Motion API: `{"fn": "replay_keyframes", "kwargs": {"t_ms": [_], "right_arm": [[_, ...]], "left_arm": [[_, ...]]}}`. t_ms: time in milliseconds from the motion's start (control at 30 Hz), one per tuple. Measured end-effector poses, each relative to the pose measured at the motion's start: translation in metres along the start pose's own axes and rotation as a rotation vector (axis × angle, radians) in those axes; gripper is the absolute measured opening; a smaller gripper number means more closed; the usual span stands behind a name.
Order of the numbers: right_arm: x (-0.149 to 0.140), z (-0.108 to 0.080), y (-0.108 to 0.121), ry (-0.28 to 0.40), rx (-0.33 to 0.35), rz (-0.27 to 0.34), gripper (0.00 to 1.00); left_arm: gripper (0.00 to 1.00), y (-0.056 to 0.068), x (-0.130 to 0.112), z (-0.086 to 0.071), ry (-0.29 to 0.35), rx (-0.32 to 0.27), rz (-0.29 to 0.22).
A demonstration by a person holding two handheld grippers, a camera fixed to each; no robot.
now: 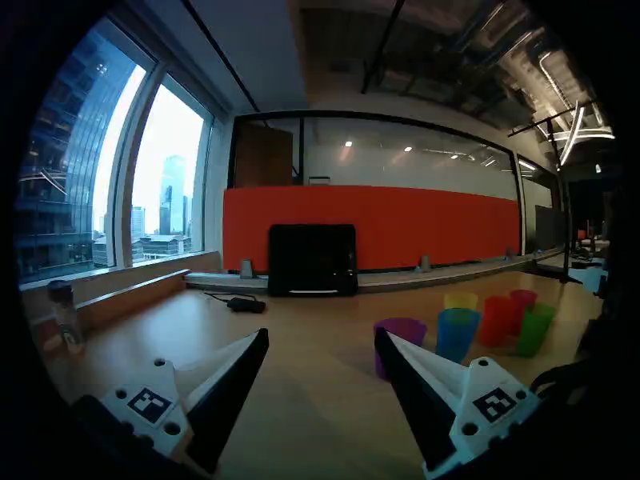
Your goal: Pour water
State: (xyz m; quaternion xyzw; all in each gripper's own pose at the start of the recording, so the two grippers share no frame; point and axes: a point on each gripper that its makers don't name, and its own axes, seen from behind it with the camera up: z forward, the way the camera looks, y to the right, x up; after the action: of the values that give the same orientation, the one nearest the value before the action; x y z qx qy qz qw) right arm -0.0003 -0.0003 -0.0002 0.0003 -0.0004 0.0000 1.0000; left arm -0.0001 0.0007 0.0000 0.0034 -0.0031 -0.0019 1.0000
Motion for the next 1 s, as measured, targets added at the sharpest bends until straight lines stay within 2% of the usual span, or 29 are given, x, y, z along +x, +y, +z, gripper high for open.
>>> {"fn": "replay_keyframes", "kwargs": {"t_ms": [200,367,467,767,1000], "right_arm": [[-0.003,0.001,-0.002,-0.022,0.008,-0.017,0.99],[0.005,0.0,-0.009,-0.042,0.034,-0.064,0.99],[0.017,-0.001,-0.011,-0.057,0.05,-0.07,0.99],[0.07,0.004,-0.009,-0.079,0.084,-0.015,0.99],[0.126,0.008,-0.009,-0.051,0.117,0.013,0.99]], "left_arm": [[0.98,-0.003,-0.002,0.001,-0.027,0.013,-0.015],[0.98,-0.003,0.014,0.001,-0.026,0.003,0.0],[0.98,-0.003,0.028,0.002,-0.024,-0.003,0.014],[0.98,0.0,0.086,0.01,-0.003,-0.027,0.056],[0.99,0.015,0.131,0.017,-0.014,-0.081,0.017]]}}
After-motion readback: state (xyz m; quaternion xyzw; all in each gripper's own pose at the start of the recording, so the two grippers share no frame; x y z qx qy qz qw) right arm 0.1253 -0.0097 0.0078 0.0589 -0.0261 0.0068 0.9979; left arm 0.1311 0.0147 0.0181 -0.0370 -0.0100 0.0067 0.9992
